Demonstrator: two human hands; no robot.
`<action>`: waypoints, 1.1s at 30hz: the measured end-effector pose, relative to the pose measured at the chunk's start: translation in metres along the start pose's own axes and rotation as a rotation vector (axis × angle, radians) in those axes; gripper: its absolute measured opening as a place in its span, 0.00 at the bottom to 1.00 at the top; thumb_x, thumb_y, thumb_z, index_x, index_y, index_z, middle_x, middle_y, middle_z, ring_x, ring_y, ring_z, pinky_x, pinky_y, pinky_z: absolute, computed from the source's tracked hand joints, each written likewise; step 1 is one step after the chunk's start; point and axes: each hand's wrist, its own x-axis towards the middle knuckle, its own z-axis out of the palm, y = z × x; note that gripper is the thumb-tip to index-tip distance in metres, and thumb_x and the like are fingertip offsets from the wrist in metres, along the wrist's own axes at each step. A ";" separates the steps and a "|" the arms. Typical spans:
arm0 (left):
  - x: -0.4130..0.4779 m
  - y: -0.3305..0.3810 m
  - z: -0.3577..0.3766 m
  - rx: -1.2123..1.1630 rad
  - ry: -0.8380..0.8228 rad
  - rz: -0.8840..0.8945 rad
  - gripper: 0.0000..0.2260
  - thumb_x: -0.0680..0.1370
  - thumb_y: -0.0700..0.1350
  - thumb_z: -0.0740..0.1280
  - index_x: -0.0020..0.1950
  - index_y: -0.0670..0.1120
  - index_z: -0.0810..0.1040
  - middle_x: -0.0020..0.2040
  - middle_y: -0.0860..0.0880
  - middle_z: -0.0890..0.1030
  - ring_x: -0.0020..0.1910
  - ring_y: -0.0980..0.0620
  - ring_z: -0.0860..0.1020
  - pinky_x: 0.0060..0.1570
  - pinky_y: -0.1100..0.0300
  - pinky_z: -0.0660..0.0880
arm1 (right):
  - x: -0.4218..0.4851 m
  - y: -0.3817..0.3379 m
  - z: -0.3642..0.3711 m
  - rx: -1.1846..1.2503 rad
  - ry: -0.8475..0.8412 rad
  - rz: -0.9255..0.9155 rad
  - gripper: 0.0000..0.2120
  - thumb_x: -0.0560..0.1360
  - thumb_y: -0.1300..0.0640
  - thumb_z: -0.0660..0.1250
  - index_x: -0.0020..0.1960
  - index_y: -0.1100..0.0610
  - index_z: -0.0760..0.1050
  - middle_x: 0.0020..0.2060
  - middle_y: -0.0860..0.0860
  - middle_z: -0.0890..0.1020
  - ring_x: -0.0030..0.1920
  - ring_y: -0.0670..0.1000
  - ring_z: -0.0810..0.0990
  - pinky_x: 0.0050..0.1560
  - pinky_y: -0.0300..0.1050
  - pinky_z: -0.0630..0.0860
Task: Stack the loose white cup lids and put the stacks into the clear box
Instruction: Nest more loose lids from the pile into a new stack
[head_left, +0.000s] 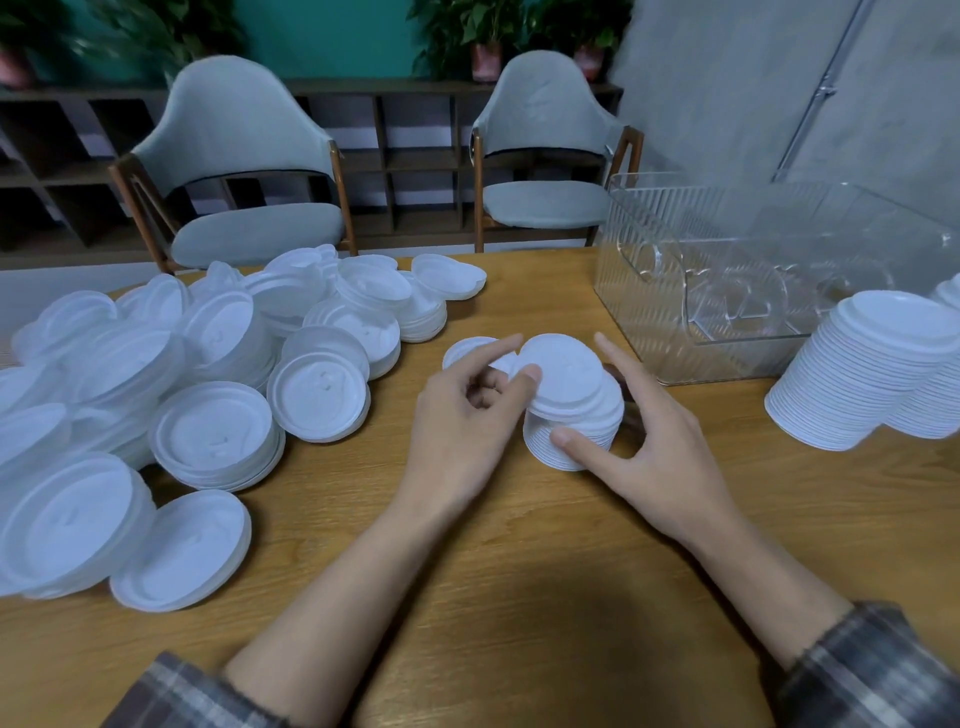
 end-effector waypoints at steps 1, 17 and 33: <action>-0.001 -0.002 0.002 0.027 -0.002 0.007 0.13 0.80 0.49 0.74 0.65 0.54 0.84 0.36 0.54 0.77 0.35 0.57 0.75 0.43 0.63 0.74 | 0.000 -0.001 0.001 -0.004 -0.002 -0.010 0.42 0.71 0.39 0.77 0.80 0.39 0.63 0.71 0.34 0.73 0.72 0.35 0.70 0.71 0.36 0.68; -0.006 0.000 0.006 0.182 -0.071 0.116 0.26 0.69 0.54 0.83 0.66 0.56 0.83 0.60 0.62 0.84 0.61 0.66 0.79 0.62 0.70 0.74 | 0.002 0.003 0.002 0.022 -0.021 -0.040 0.44 0.69 0.32 0.74 0.81 0.41 0.62 0.70 0.33 0.73 0.72 0.35 0.70 0.69 0.33 0.68; -0.007 -0.007 0.008 0.160 -0.038 0.167 0.27 0.66 0.51 0.85 0.63 0.49 0.84 0.59 0.61 0.84 0.59 0.66 0.81 0.56 0.73 0.74 | 0.002 0.006 0.005 0.002 -0.041 -0.077 0.41 0.70 0.42 0.79 0.79 0.44 0.68 0.65 0.37 0.77 0.66 0.33 0.73 0.63 0.25 0.66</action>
